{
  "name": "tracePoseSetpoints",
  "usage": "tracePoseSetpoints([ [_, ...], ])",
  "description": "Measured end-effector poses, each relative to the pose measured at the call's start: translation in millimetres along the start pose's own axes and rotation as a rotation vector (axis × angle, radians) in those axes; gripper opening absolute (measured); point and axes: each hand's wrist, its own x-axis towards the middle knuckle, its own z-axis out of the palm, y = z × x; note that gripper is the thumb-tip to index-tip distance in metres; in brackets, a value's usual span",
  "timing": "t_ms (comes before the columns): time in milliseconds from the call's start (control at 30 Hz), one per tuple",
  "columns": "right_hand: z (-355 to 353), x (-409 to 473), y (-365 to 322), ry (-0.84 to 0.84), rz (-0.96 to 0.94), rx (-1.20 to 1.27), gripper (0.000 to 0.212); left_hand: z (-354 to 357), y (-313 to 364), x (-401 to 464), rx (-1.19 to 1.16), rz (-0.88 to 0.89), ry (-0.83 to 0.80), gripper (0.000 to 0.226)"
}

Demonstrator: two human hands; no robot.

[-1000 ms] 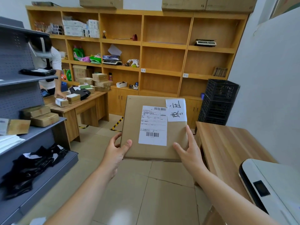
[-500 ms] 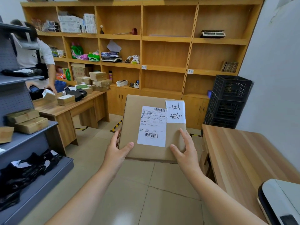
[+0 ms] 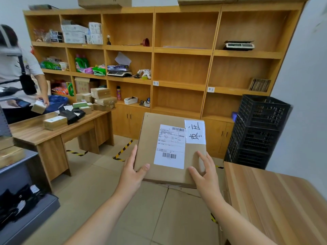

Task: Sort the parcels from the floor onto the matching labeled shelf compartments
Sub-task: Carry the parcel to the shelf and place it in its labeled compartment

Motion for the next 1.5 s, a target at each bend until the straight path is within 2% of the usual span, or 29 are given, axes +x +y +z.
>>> tracePoseSetpoints([
  [433, 56.4, 191.5, 59.8, 0.093, 0.021, -0.075, 0.048, 43.0, -49.9, 214.0, -0.048, 0.041, -0.138, 0.081],
  [800, 127.9, 357.5, 109.6, 0.165, 0.120, -0.068, 0.048, 64.6, -113.2, 422.5, -0.049, -0.038, -0.280, 0.080],
  [1167, 108.0, 511.4, 215.0, 0.219, 0.164, -0.097, 0.050, 186.1, -172.0, 575.9, -0.114, -0.087, -0.353, 0.090],
  [1500, 52.0, 707.1, 310.8, 0.169, 0.108, -0.078, 0.050, 332.1, -187.5, 738.9, -0.010, -0.008, -0.279, 0.095],
])
